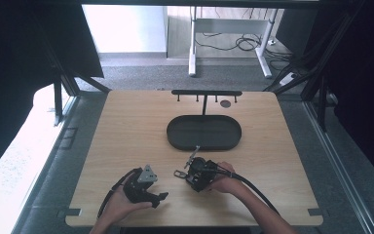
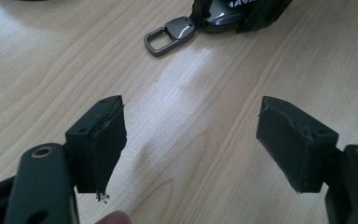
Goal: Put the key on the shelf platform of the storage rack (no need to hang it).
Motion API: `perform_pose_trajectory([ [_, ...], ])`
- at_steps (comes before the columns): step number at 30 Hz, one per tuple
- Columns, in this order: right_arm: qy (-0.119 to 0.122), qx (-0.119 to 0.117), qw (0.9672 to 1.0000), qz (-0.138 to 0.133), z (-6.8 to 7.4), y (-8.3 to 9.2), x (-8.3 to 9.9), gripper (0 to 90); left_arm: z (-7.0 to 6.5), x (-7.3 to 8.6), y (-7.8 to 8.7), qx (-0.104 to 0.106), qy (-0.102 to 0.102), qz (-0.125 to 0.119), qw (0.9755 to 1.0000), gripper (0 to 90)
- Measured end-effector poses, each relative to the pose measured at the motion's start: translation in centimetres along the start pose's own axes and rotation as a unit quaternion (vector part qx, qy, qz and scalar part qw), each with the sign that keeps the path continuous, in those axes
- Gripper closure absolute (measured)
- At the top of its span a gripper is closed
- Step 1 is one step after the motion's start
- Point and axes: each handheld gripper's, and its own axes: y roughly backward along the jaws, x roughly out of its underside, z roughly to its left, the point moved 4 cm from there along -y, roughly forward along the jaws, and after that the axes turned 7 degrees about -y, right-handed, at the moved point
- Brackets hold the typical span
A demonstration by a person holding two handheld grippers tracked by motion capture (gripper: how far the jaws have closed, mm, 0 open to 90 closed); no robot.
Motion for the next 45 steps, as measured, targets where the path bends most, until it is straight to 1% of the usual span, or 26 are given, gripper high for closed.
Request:
perform_pose_trajectory([
  [3,0.002,-0.004,1.0000,-0.001,-0.1,-0.1,0.0,48.1,0.0,0.0,0.0,0.000,0.000,0.000,1.0000,24.2],
  [6,-0.004,-0.003,0.9999,0.012,-0.3,0.0,-0.1,48.8,0.0,0.0,0.0,0.001,-0.001,0.000,1.0000,24.2],
  [9,-0.004,-0.002,0.9999,0.016,-0.3,0.0,-0.1,48.9,0.0,0.0,0.0,0.001,0.000,0.000,1.0000,24.2],
  [12,-0.005,-0.008,0.9997,0.022,-0.3,0.1,-0.2,49.1,0.1,0.0,0.1,0.000,0.001,0.000,1.0000,24.2],
  [14,-0.001,-0.009,0.9997,0.022,-0.5,0.1,-0.2,49.2,0.1,0.1,0.1,0.000,0.002,0.000,1.0000,24.3],
  [17,0.001,-0.018,0.9998,0.012,-0.8,0.8,-0.4,49.3,0.1,0.1,0.0,0.000,0.002,0.000,1.0000,24.3],
  [18,-0.005,-0.026,0.9996,0.000,-0.9,1.5,-0.5,49.3,0.1,0.1,0.0,0.000,0.002,0.000,1.0000,24.3],
  [19,-0.004,-0.025,0.9997,-0.003,-1.0,1.8,-0.5,49.4,0.1,0.1,0.0,0.000,0.003,-0.001,1.0000,24.3],
  [20,-0.004,-0.025,0.9997,-0.003,-1.0,1.8,-0.5,49.4,0.1,0.1,0.0,0.000,0.003,-0.001,1.0000,24.3],
  [22,-0.001,-0.023,0.9997,-0.011,-1.3,2.7,-0.7,49.4,0.0,0.0,0.0,0.000,0.003,-0.001,1.0000,24.3],
  [27,-0.003,-0.033,0.9988,-0.035,-1.5,4.6,-1.1,49.4,0.1,0.0,0.0,-0.001,0.001,0.000,1.0000,24.3],
  [30,0.002,-0.035,0.9984,-0.044,-1.8,5.6,-1.4,49.4,0.1,0.0,0.0,0.000,0.000,0.001,1.0000,24.3],
  [32,0.002,-0.035,0.9984,-0.045,-1.8,5.8,-1.4,49.4,0.1,0.1,0.0,0.000,0.000,0.001,1.0000,24.3],
  [33,0.001,-0.039,0.9980,-0.051,-2.0,6.2,-1.6,49.4,0.1,0.1,0.0,0.000,0.000,0.000,1.0000,24.3],
  [35,0.005,-0.034,0.9980,-0.053,-2.2,6.5,-1.7,49.4,0.1,0.1,0.0,-0.001,0.001,0.000,1.0000,24.3],
  [39,0.002,-0.033,0.9978,-0.058,-2.3,7.1,-2.0,49.4,0.1,0.0,0.0,0.000,0.001,-0.001,1.0000,24.3],
  [45,0.009,-0.023,0.9977,-0.063,-2.8,8.2,-2.8,49.4,0.1,0.0,0.0,0.000,-0.001,0.000,1.0000,24.3],
])
